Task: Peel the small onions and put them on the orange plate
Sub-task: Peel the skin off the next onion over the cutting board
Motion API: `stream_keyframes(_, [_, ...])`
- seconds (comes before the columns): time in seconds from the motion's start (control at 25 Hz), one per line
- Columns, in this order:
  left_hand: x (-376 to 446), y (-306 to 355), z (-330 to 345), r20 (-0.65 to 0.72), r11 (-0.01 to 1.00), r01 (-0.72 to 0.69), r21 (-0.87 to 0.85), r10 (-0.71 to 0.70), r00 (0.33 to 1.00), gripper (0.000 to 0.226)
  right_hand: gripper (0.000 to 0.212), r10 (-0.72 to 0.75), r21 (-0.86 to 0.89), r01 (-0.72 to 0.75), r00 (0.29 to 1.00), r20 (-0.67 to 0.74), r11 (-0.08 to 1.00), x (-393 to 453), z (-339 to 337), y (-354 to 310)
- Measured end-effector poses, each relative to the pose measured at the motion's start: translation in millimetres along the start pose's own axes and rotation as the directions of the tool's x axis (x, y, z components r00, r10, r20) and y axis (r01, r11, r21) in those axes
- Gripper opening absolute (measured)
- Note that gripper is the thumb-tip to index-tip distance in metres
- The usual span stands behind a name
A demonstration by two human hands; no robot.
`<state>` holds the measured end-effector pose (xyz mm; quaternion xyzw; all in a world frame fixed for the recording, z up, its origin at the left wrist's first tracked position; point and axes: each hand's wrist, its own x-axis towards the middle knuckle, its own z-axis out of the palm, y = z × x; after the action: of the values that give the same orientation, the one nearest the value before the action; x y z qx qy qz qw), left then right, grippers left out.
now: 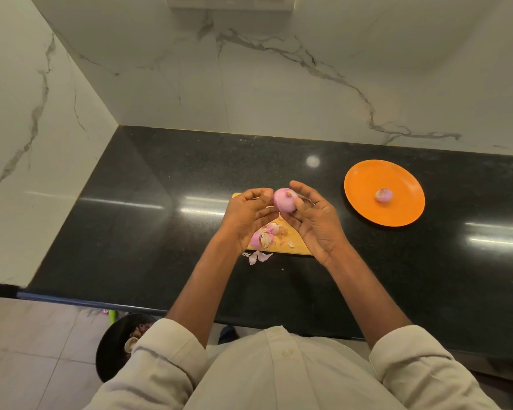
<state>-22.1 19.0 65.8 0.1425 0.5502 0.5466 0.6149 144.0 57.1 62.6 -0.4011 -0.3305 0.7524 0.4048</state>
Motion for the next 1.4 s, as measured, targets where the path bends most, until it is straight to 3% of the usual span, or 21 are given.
stream_keyframes(0.16, [-1, -8, -2, 0.077, 0.96, -0.151, 0.236, 0.136, 0.988, 0.034, 0.036, 0.021, 0.01, -0.021, 1.0, -0.023, 1.0, -2, 3, -1])
stream_keyframes(0.48, [-5, -9, 5, 0.066, 0.781, -0.337, 0.525, 0.358, 0.932, 0.028, 0.04, -0.003, -0.117, -0.005, 0.997, -0.074, 0.993, -6, 5, 1])
stream_keyframes(0.64, [-6, -13, 13, 0.033, 0.77, -0.342, 0.539, 0.387, 0.922, 0.031, 0.041, -0.016, -0.15, 0.005, 0.997, -0.069, 0.989, -6, 5, -1])
stream_keyframes(1.0, [-5, -19, 11, 0.014, 0.77, -0.376, 0.515, 0.431, 0.902, 0.023, 0.038, 0.078, 0.043, -0.077, 0.997, -0.027, 0.996, -5, -2, -3])
stream_keyframes(1.24, [-4, -15, 3, 0.053, 0.704, -0.435, 0.561, 0.494, 0.868, 0.003, 0.025, 0.071, -0.062, -0.074, 0.996, -0.044, 0.995, -5, -3, -2])
stream_keyframes(1.4, [-3, -14, 3, 0.095, 0.644, -0.437, 0.629, 0.493, 0.865, 0.016, 0.025, 0.053, -0.097, -0.051, 0.998, 0.021, 0.994, -7, -1, -4])
